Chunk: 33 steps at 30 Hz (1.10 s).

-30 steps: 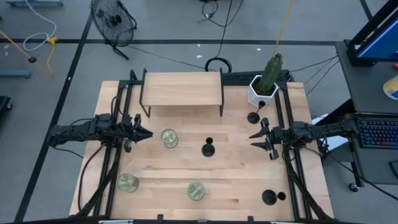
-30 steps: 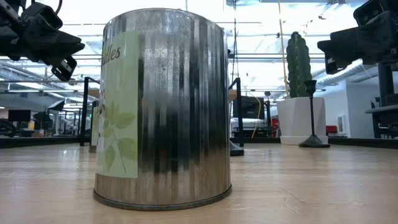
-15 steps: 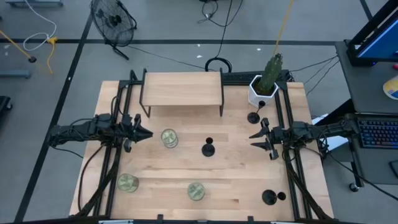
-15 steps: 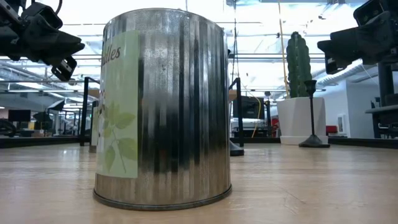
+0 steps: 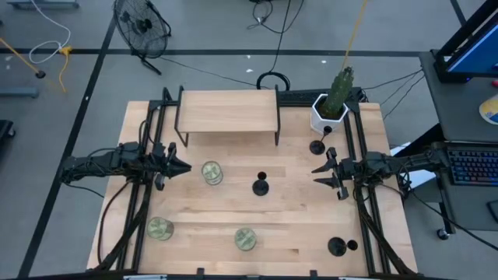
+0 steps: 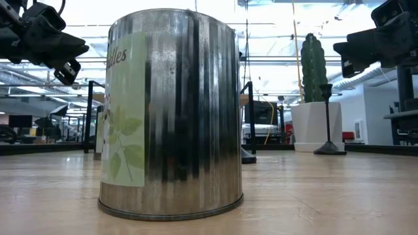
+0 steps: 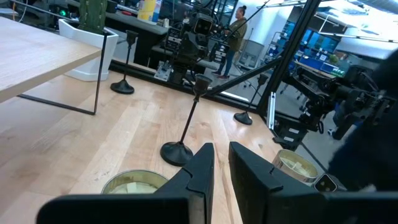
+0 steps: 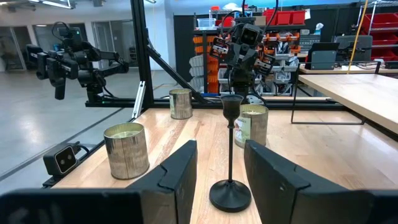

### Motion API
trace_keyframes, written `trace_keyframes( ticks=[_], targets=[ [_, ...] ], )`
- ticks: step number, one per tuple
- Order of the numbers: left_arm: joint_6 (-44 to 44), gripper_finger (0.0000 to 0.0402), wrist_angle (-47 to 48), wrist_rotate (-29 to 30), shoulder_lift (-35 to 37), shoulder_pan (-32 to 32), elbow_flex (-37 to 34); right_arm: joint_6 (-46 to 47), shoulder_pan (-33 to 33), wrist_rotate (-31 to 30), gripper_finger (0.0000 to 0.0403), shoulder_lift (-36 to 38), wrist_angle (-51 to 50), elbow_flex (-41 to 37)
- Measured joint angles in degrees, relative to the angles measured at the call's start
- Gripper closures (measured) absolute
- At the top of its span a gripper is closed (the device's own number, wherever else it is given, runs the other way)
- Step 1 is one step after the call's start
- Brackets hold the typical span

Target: Pick & Place candle stick holders

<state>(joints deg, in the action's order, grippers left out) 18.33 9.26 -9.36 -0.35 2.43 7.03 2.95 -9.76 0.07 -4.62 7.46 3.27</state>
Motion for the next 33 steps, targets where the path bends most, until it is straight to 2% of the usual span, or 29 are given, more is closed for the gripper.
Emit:
trace_keyframes(
  ticks=[16, 22, 29, 33],
  targets=[
    [-0.29, 0.035, 0.0, 0.04, -0.01, 0.0, 0.0, -0.01, 0.02, -0.01, 0.0277, 0.0, 0.17, -0.01],
    [-8.92, 0.035, -0.11, 6.23, -0.01, 0.01, 0.0, -0.01, 0.01, -1.18, 0.0277, 0.0, 0.0, -0.01],
    [-9.33, 0.035, -0.11, 11.34, -0.01, 0.01, 0.0, 0.0, 0.02, -6.14, 0.0277, 0.0, -0.02, -0.01],
    [-7.24, 0.035, -1.13, 13.88, -0.01, 0.01, 0.0, -0.01, 0.02, -6.31, 0.0277, 0.0, -0.02, -0.01]
  ],
)
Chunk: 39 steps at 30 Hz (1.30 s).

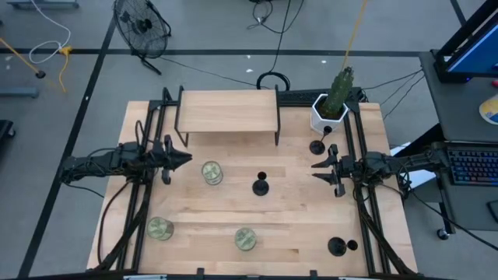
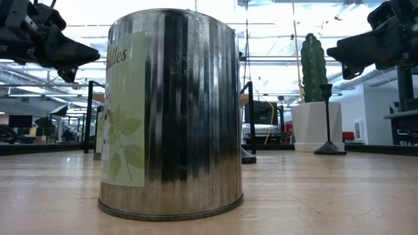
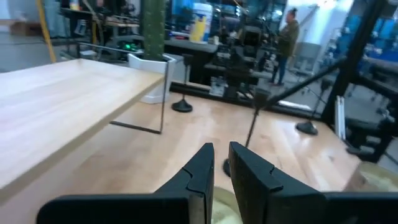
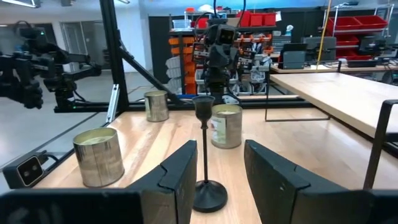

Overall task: Pick & Place candle stick holders
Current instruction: Put the bottom left green scented candle on the shelf

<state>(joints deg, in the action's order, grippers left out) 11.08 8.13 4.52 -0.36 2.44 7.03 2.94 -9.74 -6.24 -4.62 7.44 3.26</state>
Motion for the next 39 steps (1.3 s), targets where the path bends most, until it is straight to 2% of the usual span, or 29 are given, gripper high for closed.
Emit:
trace_keyframes(
  ticks=[4, 10, 14, 19, 25, 31, 39],
  targets=[
    [8.95, 0.035, -3.51, 0.22, 0.02, 0.0, 0.0, 0.0, 0.0, 0.02, 0.0277, 0.0, 0.0, -0.01],
    [11.54, 0.035, -10.43, 2.26, 0.02, 0.0, 0.0, 0.02, 0.0, 0.02, 0.0277, 0.0, 0.01, -0.01],
    [18.01, 0.035, -15.26, 2.62, 0.02, 0.0, 0.01, 0.02, 0.0, 0.02, 0.0277, 0.0, 0.01, 0.0],
    [24.68, 0.035, -15.41, 1.83, 0.0, -0.25, 0.02, 0.02, 0.0, 0.02, 0.0277, 0.0, 0.0, 0.0],
    [24.28, 0.035, -11.97, 1.4, -1.59, -3.13, 3.29, 0.02, 0.0, 0.04, 0.0277, 0.0, 0.02, 0.0],
    [24.23, 0.035, 2.2, 3.52, -12.79, -6.86, 15.22, 0.03, 0.0, 0.26, 0.0277, 0.0, 0.02, 0.01],
    [36.88, 0.035, 27.45, 4.01, -38.68, -11.08, 35.01, 0.02, 0.0, 0.28, 0.0277, 0.0, 0.07, 0.0]
  ],
)
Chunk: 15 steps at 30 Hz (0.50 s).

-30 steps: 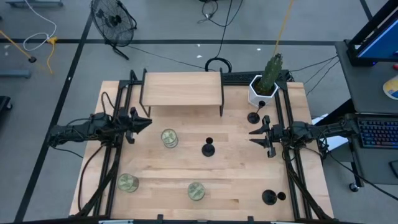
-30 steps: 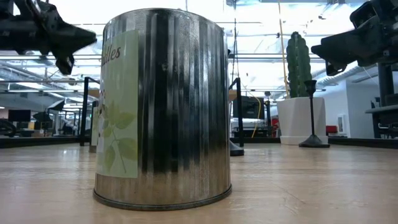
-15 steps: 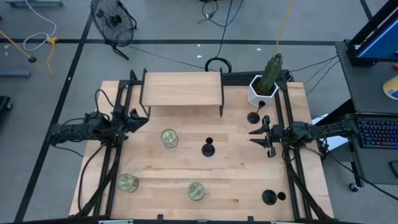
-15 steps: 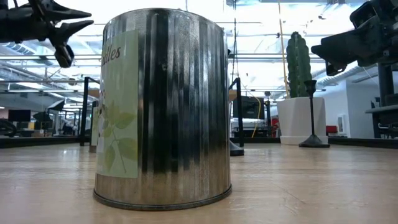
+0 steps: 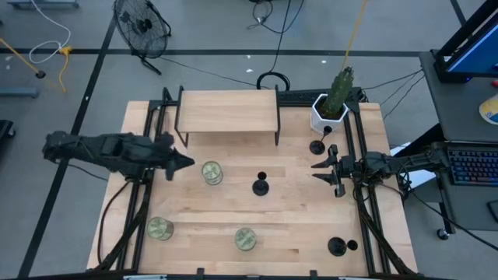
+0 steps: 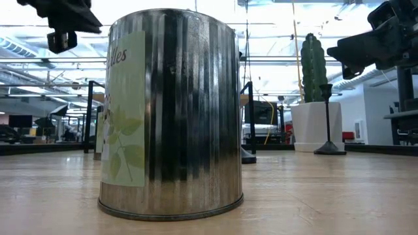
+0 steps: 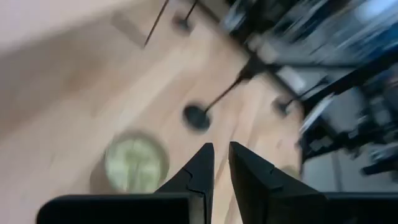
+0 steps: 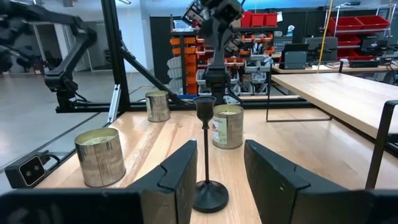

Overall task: Pick & Place candle stick holders
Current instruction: Put the bottom left green scented candle on the shelf

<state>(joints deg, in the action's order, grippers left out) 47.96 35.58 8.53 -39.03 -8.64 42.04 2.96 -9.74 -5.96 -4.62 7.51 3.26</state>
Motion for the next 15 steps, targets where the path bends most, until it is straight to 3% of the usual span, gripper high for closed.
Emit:
trace_keyframes(
  ticks=[5, 9, 15],
  targets=[
    [8.61, 0.035, 8.62, -7.79, -13.39, -1.69, 7.5, 0.0, 0.0, 0.0, 0.0277, 0.0, -0.02, 0.0],
    [8.96, 0.035, 3.75, -16.94, -19.49, -2.12, 8.0, 0.0, -0.01, 0.0, 0.0277, 0.0, -0.02, 0.0],
    [2.06, 0.035, -6.84, -19.86, -24.56, -1.34, 8.0, 0.0, 0.0, 0.0, 0.0277, 0.0, -0.04, -0.01]
  ],
)
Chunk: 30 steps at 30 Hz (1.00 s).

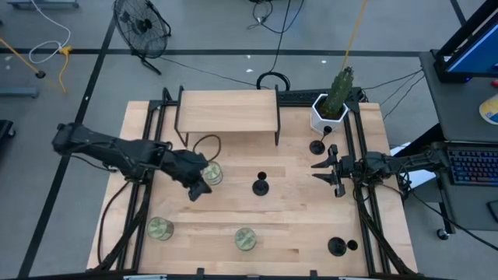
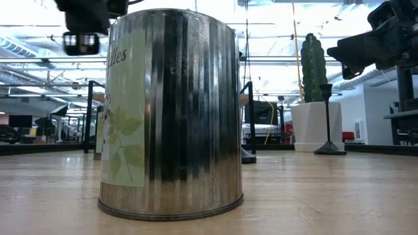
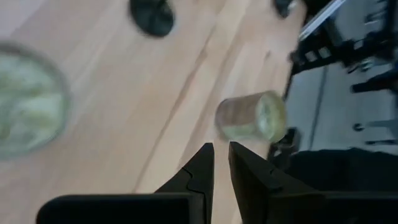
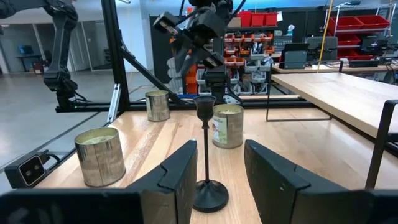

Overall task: Pick & Place candle stick holders
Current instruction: Put the bottom left green scented candle on the shelf

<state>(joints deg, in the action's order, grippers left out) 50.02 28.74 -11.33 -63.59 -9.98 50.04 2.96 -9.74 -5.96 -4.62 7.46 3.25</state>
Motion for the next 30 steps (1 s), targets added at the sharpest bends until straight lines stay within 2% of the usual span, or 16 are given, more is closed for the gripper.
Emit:
trace_keyframes(
  ticks=[13, 17, 24, 30],
  targets=[
    [12.05, 0.035, -0.57, -3.42, -0.18, -0.73, 0.0, 0.83, -0.01, 0.0, 0.0277, 0.0, 0.04, 0.01],
    [14.29, 0.035, -0.52, -6.63, -0.15, -2.2, 0.0, 0.83, 0.0, 0.01, 0.0277, 0.01, 0.04, 0.01],
    [16.32, 0.035, 0.23, -6.67, -0.15, -6.22, 0.0, 0.84, -0.01, 0.0, 0.0277, 0.01, 0.02, 0.02],
    [16.98, 0.035, 8.9, -6.75, -0.15, -9.24, 0.0, 0.83, 0.0, 0.0, 0.0277, 0.0, 0.02, 0.0]
  ],
)
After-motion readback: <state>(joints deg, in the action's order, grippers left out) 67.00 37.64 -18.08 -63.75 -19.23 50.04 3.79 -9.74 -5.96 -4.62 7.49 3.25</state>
